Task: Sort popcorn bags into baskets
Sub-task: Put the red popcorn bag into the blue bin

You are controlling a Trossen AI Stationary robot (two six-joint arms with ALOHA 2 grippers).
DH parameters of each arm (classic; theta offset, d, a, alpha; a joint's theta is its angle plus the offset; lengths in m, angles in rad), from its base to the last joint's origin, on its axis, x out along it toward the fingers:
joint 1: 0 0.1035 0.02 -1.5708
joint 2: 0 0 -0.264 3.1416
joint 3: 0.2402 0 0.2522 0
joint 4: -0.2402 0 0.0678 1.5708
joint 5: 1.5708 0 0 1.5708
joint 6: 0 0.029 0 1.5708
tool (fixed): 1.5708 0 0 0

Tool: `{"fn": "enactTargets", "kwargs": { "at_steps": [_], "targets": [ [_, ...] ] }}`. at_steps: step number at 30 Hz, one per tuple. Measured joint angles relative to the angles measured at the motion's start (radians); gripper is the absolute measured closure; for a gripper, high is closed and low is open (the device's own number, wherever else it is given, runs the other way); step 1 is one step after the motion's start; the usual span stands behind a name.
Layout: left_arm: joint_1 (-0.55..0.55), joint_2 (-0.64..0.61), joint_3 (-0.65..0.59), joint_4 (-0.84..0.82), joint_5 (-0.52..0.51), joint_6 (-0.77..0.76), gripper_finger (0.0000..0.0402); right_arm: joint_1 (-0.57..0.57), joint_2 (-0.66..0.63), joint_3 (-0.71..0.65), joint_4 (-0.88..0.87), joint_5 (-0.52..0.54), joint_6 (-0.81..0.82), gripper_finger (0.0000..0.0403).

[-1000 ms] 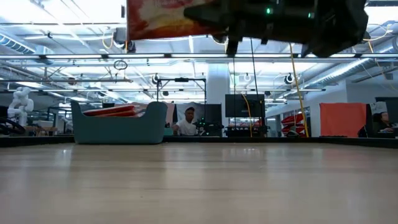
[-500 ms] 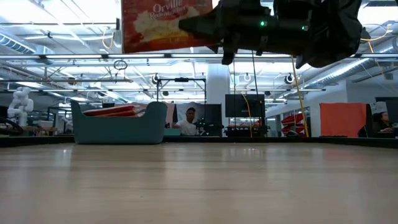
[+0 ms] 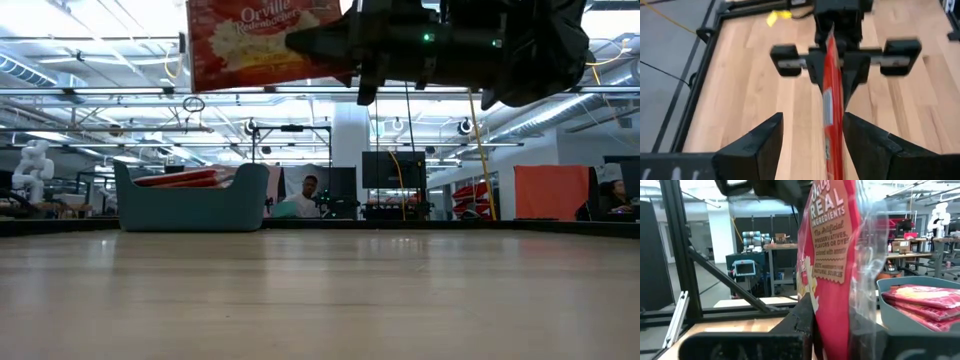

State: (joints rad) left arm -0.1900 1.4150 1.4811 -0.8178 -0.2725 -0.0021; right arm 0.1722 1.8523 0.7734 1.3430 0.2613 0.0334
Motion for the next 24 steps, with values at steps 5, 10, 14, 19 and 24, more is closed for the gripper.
{"fn": "enactTargets", "kwargs": {
  "at_steps": [5, 10, 14, 19, 24],
  "targets": [
    [0.001, 0.001, 0.001, -0.012, 0.001, 0.0, 0.0192, -0.011, 0.0, 0.0, 0.022, 0.001, 0.029, 0.0385],
    [0.001, 0.001, 0.001, -0.035, 0.0, 0.005, 0.0192, -0.021, 0.0, 0.001, 0.03, 0.003, 0.056, 0.0385],
    [0.001, -0.001, 0.001, -0.069, -0.008, -0.015, 0.0192, -0.014, 0.0, 0.002, 0.007, 0.002, 0.041, 0.0385],
    [-0.025, -0.019, -0.002, -0.133, -0.014, -0.062, 0.0192, 0.007, 0.0, 0.001, 0.006, 0.003, 0.004, 0.0385],
    [-0.029, -0.025, -0.004, -0.17, 0.014, -0.088, 0.0192, 0.013, 0.0, 0.007, -0.007, 0.044, 0.009, 0.0385]
  ]
}}
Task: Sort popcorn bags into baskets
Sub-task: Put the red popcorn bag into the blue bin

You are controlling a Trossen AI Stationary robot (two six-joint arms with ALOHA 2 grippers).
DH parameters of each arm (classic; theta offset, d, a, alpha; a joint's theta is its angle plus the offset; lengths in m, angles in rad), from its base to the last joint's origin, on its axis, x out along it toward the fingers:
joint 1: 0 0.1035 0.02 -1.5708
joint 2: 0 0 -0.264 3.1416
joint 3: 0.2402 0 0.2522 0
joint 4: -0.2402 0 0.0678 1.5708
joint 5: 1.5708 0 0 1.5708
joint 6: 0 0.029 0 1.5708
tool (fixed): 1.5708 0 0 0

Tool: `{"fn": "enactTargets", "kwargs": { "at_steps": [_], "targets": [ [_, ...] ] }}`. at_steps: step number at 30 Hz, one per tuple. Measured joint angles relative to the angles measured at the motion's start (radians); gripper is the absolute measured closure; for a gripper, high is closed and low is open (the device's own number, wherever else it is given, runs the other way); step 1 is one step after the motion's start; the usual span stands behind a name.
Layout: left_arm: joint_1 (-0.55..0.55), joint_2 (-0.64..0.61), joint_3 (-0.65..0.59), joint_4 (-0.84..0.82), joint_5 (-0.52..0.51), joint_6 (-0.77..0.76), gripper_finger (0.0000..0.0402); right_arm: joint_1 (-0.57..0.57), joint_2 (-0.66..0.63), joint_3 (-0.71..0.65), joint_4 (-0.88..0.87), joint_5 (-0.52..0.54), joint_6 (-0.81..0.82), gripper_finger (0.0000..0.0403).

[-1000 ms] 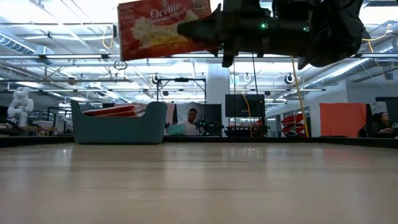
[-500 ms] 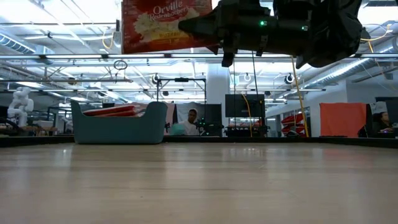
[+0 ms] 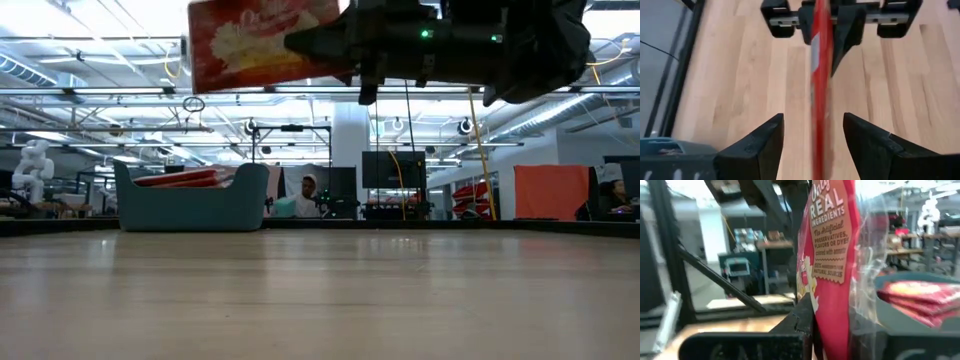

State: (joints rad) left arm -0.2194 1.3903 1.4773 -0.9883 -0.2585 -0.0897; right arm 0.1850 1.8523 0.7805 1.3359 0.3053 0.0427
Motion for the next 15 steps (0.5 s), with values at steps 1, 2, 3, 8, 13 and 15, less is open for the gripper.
{"fn": "enactTargets", "kwargs": {
  "at_steps": [1, 2, 3, 8, 13, 15],
  "targets": [
    [0.003, 0.001, 0.0, 0.001, 0.022, 0.012, 0.0192, -0.001, 0.0, 0.011, -0.031, 0.01, 0.001, 0.0385],
    [0.007, 0.002, 0.0, 0.005, 0.047, 0.028, 0.0192, -0.002, 0.0, 0.025, -0.071, 0.017, -0.001, 0.0385],
    [0.014, 0.009, 0.002, 0.014, 0.067, 0.04, 0.0192, -0.003, 0.001, 0.04, -0.112, 0.03, -0.002, 0.0385],
    [0.069, 0.076, 0.003, -0.015, 0.088, 0.064, 0.0192, -0.003, 0.001, 0.131, -0.285, 0.043, -0.015, 0.0385],
    [0.093, 0.118, 0.003, -0.067, 0.132, 0.076, 0.0209, -0.003, 0.001, 0.144, -0.313, 0.065, -0.018, 0.0385],
    [0.099, 0.122, 0.002, -0.065, 0.129, 0.072, 0.023, -0.003, 0.001, 0.144, -0.321, 0.067, -0.018, 0.0385]
  ]
}}
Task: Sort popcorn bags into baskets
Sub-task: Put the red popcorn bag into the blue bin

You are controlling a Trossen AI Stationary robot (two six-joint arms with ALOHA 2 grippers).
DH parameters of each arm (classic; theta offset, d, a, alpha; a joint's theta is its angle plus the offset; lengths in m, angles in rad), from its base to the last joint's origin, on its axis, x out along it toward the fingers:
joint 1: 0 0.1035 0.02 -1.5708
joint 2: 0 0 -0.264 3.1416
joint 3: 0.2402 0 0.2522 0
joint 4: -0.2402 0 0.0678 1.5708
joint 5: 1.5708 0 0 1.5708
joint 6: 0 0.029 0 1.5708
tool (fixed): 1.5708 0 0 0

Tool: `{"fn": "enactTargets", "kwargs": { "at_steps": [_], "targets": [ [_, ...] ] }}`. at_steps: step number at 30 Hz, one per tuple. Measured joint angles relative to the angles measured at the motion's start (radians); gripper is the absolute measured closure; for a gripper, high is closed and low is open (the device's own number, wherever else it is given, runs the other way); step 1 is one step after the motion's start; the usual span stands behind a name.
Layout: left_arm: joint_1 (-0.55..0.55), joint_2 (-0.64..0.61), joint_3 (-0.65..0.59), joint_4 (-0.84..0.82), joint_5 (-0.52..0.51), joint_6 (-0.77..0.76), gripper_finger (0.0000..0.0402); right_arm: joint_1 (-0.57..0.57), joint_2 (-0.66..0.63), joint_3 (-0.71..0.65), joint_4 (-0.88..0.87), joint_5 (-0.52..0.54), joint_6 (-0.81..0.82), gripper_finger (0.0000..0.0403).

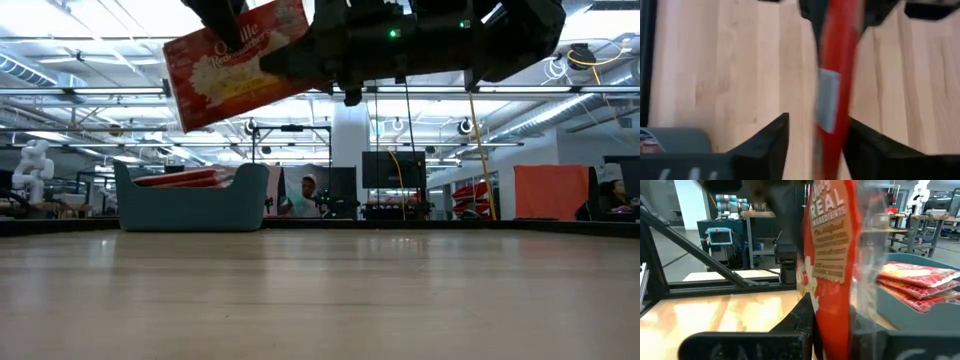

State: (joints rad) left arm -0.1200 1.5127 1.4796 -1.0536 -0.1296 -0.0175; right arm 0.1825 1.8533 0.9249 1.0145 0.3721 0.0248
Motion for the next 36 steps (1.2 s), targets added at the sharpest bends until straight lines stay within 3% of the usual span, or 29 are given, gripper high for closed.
{"fn": "enactTargets", "kwargs": {
  "at_steps": [9, 17, 22, 26, 31, 36],
  "targets": [
    [0.008, -0.002, 0.0, -0.007, 0.007, 0.049, 0.038, -0.001, 0.0, 0.0, 0.007, 0.023, -0.012, 0.036],
    [0.068, -0.022, 0.0, -0.106, 0.006, 0.117, 0.0352, 0.0, -0.013, 0.0, -0.051, 0.156, -0.058, 0.0301],
    [0.146, -0.082, 0.0, -0.182, 0.004, 0.179, 0.0381, -0.014, -0.055, 0.0, -0.153, 0.245, -0.119, 0.0255],
    [0.217, -0.141, 0.0, -0.217, 0.001, 0.244, 0.0382, -0.033, -0.077, 0.0, -0.195, 0.255, -0.156, 0.0232],
    [0.307, -0.198, 0.0, -0.255, -0.014, 0.311, 0.0356, -0.05, -0.078, 0.0, -0.198, 0.231, -0.2, 0.0223],
    [0.41, -0.207, 0.0, -0.292, -0.013, 0.408, 0.037, -0.072, -0.078, -0.001, -0.199, 0.014, -0.198, 0.0226]
  ]
}}
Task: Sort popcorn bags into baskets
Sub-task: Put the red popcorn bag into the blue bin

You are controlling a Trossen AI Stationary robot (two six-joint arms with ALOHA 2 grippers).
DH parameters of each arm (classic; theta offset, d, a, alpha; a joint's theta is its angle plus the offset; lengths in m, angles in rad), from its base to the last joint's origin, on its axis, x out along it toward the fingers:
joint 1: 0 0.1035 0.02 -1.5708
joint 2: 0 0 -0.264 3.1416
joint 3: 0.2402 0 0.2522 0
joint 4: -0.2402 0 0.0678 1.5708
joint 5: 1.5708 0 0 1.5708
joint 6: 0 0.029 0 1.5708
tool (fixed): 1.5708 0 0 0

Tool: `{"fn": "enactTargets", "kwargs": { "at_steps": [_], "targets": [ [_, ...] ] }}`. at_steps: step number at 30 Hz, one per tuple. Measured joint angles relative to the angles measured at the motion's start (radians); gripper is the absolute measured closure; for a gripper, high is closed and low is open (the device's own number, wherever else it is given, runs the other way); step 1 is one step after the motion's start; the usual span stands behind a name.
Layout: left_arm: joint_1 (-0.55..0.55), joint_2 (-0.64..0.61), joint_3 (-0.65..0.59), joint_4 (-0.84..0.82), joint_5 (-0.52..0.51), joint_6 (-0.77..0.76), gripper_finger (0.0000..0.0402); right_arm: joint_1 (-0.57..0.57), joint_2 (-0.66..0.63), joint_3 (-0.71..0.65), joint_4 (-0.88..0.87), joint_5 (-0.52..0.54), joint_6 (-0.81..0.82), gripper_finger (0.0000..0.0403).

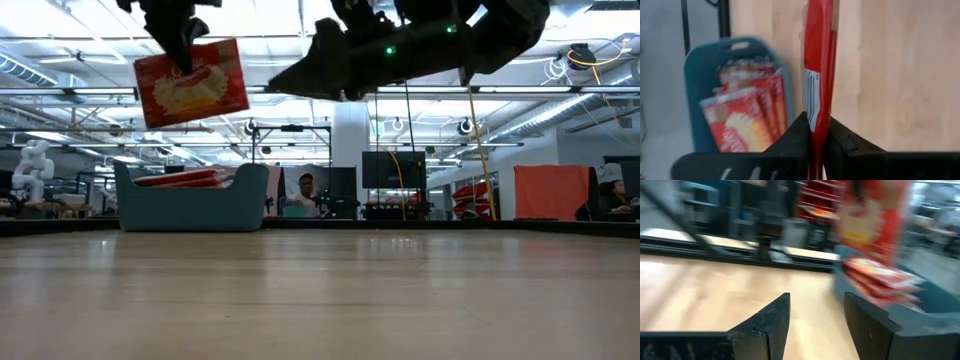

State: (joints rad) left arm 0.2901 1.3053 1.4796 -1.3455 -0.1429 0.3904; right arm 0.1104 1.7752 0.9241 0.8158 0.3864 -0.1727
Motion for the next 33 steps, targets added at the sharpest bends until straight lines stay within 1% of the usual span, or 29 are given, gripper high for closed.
{"fn": "enactTargets", "kwargs": {
  "at_steps": [3, 5, 7, 10, 12, 15, 18, 22, 24, 28, 33],
  "targets": [
    [0.068, 0.002, 0.0, -0.011, 0.0, 0.058, 0.0382, -0.011, 0.0, 0.0, 0.002, -0.143, -0.001, 0.0229],
    [0.115, 0.006, 0.0, -0.008, 0.0, 0.103, 0.0382, -0.014, 0.0, 0.0, 0.0, -0.203, -0.012, 0.0229],
    [0.165, 0.008, 0.0, 0.001, 0.0, 0.142, 0.0373, -0.014, 0.0, 0.0, 0.0, -0.236, -0.037, 0.0229],
    [0.243, 0.006, 0.0, 0.022, 0.001, 0.194, 0.0354, -0.013, 0.0, 0.0, 0.001, -0.257, -0.08, 0.0229],
    [0.298, 0.011, 0.0, 0.022, 0.005, 0.234, 0.035, -0.013, 0.0, 0.0, 0.001, -0.261, -0.103, 0.0229],
    [0.371, 0.028, 0.0, 0.03, 0.018, 0.261, 0.0359, -0.013, 0.0, 0.0, 0.002, -0.26, -0.109, 0.0229],
    [0.434, 0.054, 0.0, 0.03, 0.066, 0.267, 0.0375, -0.013, 0.001, 0.0, 0.002, -0.261, -0.109, 0.0229],
    [0.493, 0.09, 0.0, 0.033, 0.068, 0.342, 0.0382, -0.013, 0.001, -0.009, 0.003, -0.261, -0.105, 0.0229],
    [0.519, 0.11, 0.0, 0.044, 0.068, 0.375, 0.0373, -0.013, 0.001, -0.019, 0.002, -0.261, -0.104, 0.0229],
    [0.557, 0.154, 0.0, 0.07, 0.068, 0.396, 0.0339, -0.017, 0.001, -0.042, 0.009, -0.26, -0.098, 0.0229],
    [0.587, 0.211, 0.0, 0.077, 0.068, 0.424, 0.0328, -0.017, 0.001, -0.067, 0.063, -0.259, -0.072, 0.0229]
  ]
}}
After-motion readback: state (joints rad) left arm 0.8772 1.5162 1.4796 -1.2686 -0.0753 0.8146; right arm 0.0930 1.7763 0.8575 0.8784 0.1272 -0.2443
